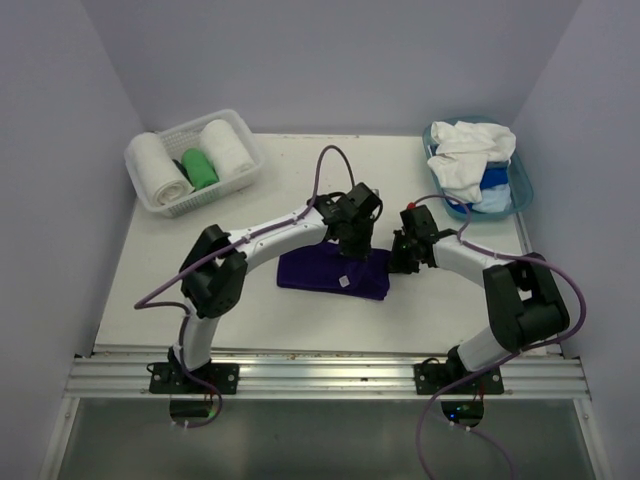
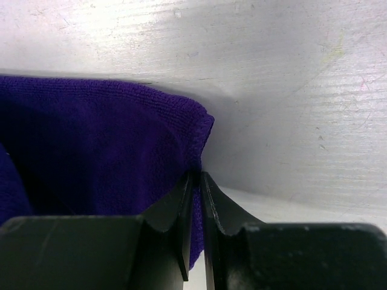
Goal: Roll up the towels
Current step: Fold the towel
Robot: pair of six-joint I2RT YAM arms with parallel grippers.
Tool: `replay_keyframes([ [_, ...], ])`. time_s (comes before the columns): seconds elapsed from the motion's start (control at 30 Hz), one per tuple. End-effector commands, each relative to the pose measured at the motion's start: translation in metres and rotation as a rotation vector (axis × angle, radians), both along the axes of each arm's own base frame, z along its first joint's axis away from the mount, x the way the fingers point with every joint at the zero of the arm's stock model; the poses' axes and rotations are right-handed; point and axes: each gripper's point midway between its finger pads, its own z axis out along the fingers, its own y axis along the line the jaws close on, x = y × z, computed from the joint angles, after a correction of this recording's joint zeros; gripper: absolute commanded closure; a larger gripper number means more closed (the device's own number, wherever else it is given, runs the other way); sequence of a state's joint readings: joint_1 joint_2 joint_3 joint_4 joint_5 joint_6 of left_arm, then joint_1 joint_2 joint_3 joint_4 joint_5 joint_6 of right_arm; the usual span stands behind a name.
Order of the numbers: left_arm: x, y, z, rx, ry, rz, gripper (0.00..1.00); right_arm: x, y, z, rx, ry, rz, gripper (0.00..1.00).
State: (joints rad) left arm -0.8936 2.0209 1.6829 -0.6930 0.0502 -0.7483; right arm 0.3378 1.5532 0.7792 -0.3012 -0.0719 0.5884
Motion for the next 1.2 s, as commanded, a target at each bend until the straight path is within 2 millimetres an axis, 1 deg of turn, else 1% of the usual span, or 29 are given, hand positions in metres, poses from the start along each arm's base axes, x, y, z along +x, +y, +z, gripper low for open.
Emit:
replay_keyframes([
  [0.0, 0.000, -0.029, 0.020, -0.107, -0.013, -0.048, 1.00, -0.018, -0.012, -0.024, -0.054, 0.080, -0.014, 0.85],
  [0.2, 0.003, -0.034, 0.008, -0.092, 0.000, -0.052, 1.00, -0.020, -0.014, -0.024, -0.062, 0.078, -0.019, 0.85],
  [0.47, 0.004, -0.044, 0.003, -0.128, 0.013, -0.061, 1.00, -0.024, -0.018, -0.023, -0.073, 0.074, -0.026, 0.84],
  [0.5, 0.004, -0.046, 0.002, -0.139, 0.012, -0.066, 0.93, -0.024, -0.018, -0.021, -0.072, 0.069, -0.028, 0.84],
  [0.57, 0.001, -0.046, 0.001, -0.147, 0.019, -0.073, 0.87, -0.025, -0.020, -0.020, -0.079, 0.069, -0.033, 0.83],
  [0.6, 0.000, -0.046, 0.001, -0.152, 0.023, -0.077, 0.81, -0.025, -0.021, -0.019, -0.081, 0.065, -0.036, 0.82],
  [0.63, 0.000, -0.047, 0.005, -0.159, 0.017, -0.083, 0.76, -0.024, -0.022, -0.015, -0.081, 0.053, -0.040, 0.82],
  [0.67, 0.000, -0.047, 0.013, -0.169, 0.004, -0.084, 0.68, -0.028, -0.023, -0.014, -0.084, 0.064, -0.041, 0.81],
  [0.7, 0.001, -0.045, 0.018, -0.170, -0.008, -0.084, 0.58, -0.027, -0.026, -0.012, -0.100, 0.056, -0.056, 0.78],
  [0.73, 0.003, -0.043, 0.022, -0.168, -0.027, -0.082, 0.52, -0.027, -0.028, -0.006, -0.100, 0.036, -0.064, 0.76],
  [0.77, 0.003, -0.042, 0.034, -0.182, -0.046, -0.085, 0.46, -0.029, -0.032, -0.005, -0.111, 0.035, -0.073, 0.73],
  [0.8, 0.002, -0.040, 0.040, -0.182, -0.055, -0.084, 0.39, -0.028, -0.036, -0.003, -0.128, 0.021, -0.084, 0.66],
  [0.83, 0.004, -0.037, 0.044, -0.179, -0.069, -0.081, 0.38, -0.029, -0.039, -0.001, -0.137, 0.014, -0.089, 0.64],
  [0.87, 0.003, -0.034, 0.058, -0.191, -0.091, -0.079, 0.38, -0.030, -0.044, 0.002, -0.145, 0.007, -0.100, 0.62],
  [0.93, 0.001, -0.024, 0.062, -0.178, -0.105, -0.067, 0.38, -0.031, -0.048, 0.005, -0.153, 0.000, -0.106, 0.61],
  [0.97, -0.001, -0.019, 0.076, -0.198, -0.126, -0.062, 0.38, -0.029, -0.049, 0.010, -0.149, -0.017, -0.112, 0.61],
  [1.0, 0.000, -0.013, 0.079, -0.197, -0.135, -0.053, 0.39, -0.030, -0.049, 0.013, -0.146, -0.023, -0.110, 0.60],
  [1.03, 0.001, -0.001, 0.073, -0.179, -0.129, -0.030, 0.39, -0.029, -0.048, 0.016, -0.138, -0.032, -0.109, 0.60],
  [1.07, 0.000, 0.007, 0.083, -0.195, -0.144, -0.017, 0.39, -0.028, -0.047, 0.020, -0.130, -0.045, -0.108, 0.60],
  [1.1, 0.000, 0.014, 0.084, -0.199, -0.144, -0.006, 0.40, -0.026, -0.046, 0.027, -0.120, -0.067, -0.111, 0.59],
  [1.13, 0.001, 0.029, 0.072, -0.177, -0.125, 0.021, 0.40, -0.024, -0.046, 0.033, -0.112, -0.082, -0.114, 0.58],
  [1.17, 0.001, 0.038, 0.079, -0.190, -0.137, 0.036, 0.41, -0.023, -0.044, 0.037, -0.104, -0.093, -0.113, 0.57],
])
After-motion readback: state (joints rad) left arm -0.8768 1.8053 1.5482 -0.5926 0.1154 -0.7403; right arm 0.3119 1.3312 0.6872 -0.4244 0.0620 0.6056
